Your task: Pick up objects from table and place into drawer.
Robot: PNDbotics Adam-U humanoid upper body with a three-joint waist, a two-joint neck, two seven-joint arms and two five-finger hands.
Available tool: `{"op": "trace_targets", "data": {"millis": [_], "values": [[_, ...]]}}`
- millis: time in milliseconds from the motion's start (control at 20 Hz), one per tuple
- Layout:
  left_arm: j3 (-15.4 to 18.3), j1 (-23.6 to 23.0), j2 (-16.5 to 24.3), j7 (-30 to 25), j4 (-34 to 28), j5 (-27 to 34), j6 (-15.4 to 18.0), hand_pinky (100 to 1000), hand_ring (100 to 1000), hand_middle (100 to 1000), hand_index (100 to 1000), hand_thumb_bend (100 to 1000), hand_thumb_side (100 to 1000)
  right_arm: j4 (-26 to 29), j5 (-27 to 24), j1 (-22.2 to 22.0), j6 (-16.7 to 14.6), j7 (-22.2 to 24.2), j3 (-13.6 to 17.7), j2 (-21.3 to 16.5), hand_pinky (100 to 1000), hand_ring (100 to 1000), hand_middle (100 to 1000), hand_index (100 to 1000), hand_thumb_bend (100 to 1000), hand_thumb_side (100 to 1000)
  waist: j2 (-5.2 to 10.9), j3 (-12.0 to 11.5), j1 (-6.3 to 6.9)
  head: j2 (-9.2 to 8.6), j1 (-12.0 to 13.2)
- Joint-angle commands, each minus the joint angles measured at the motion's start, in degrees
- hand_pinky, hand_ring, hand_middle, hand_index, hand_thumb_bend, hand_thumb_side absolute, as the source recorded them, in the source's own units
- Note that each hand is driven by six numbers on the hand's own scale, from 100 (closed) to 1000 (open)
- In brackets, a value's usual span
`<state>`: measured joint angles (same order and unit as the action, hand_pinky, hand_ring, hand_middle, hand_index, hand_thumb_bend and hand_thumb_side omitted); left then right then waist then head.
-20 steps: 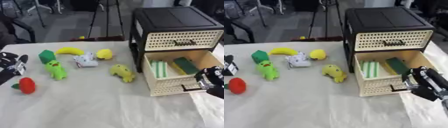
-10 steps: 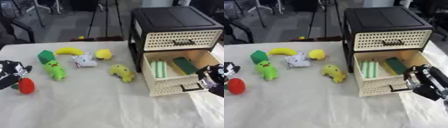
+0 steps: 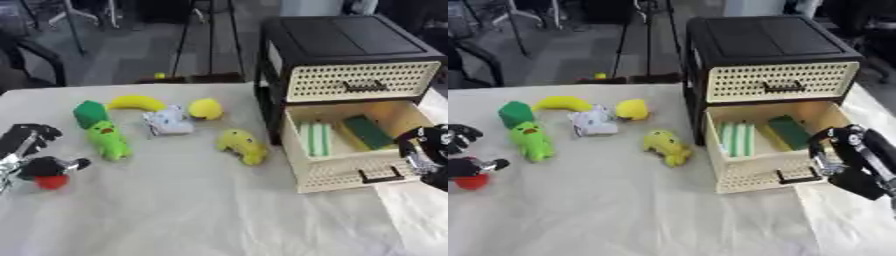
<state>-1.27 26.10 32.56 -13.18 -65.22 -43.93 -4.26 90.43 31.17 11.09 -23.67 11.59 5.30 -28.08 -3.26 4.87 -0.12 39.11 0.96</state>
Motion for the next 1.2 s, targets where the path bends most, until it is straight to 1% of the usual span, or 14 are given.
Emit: {"op": "trace_targets", "data": {"millis": [50,150,200,350,700,1000,1200], "values": [[0.6,1.8,2.2,-3.2,0.2,-2.3,-0.4,625,684,689,800,746,478,1.5,-0.8,0.6,0.0,0.3,0.5,-1.0,100,100,147,666,100,796,0.71,0.0,-0.14,-0.16,0.1],[0.8,1.9,2.2,-5.2,-0.2,-3.6,-1.1,612,673,685,802,762,477,1.5,-0.8,0.5,0.0,0.4,0.5,-1.0,100,100,146,666,100,797,0.74,0.1,-0.22,-0.18,0.1],[0.9,1.8,2.1,-6.1,-0.7,-4.2,-1.3,611,672,685,802,751,479,1.5,-0.8,0.5,0.0,0.5,0.5,-0.9,100,100,146,666,100,798,0.74,0.1,-0.25,-0.19,0.1],[1.2,0.9,2.4,-8.5,-3.0,-6.1,-1.9,601,665,682,801,763,473,1.5,-0.8,0.4,0.0,0.5,0.6,-1.0,100,100,146,665,100,798,0.71,0.1,-0.27,-0.14,0.1],[1.9,-1.7,2.7,-12.1,-6.7,-8.1,-3.3,580,646,667,796,753,467,1.4,-0.6,0.3,0.1,0.5,0.7,-0.9,100,100,146,666,100,797,0.72,-0.1,-0.27,-0.16,0.0],[2.2,-2.4,2.4,-12.8,-6.5,-10.3,-4.7,547,612,641,786,736,440,1.4,-0.5,0.4,0.1,0.5,0.7,-0.9,100,100,146,666,100,797,0.71,-0.2,-0.33,-0.20,-0.1],[2.5,-2.2,2.1,-12.0,-5.2,-11.4,-5.8,522,540,617,768,700,409,1.2,-0.4,0.5,0.2,0.5,0.6,-0.8,100,100,146,666,100,798,0.71,-0.2,-0.32,-0.17,-0.1]]}}
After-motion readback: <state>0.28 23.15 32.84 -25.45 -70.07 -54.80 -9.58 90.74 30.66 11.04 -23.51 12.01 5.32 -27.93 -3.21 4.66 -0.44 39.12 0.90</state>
